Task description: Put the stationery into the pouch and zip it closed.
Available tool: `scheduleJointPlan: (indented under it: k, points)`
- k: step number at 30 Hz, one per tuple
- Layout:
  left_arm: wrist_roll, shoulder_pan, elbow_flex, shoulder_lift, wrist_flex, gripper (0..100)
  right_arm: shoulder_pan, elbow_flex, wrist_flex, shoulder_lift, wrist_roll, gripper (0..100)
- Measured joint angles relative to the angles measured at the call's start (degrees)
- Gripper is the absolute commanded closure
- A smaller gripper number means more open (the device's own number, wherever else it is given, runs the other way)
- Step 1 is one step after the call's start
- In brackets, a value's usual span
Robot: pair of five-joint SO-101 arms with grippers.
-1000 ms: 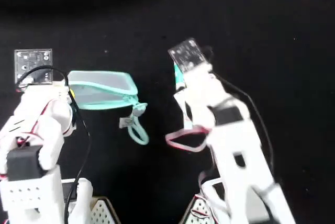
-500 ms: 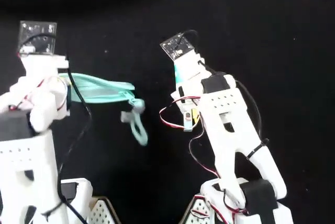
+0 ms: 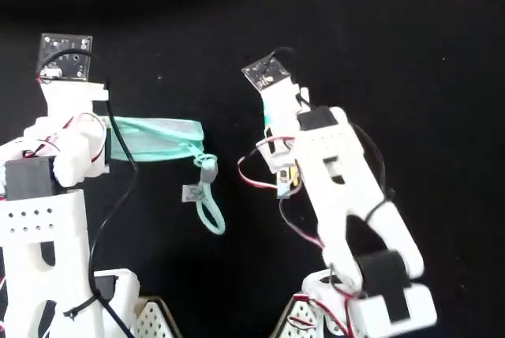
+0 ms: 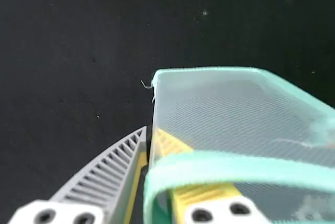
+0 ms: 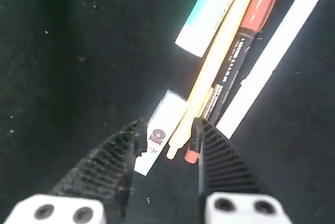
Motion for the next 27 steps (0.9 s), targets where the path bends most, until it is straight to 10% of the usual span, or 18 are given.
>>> scheduleJointPlan:
  k: [27]
  points:
    - [0.0, 0.0, 1.9, 0.5, 0.0, 97, 0.4, -20.9, 5.3, 30.9, -0.1, 98.0]
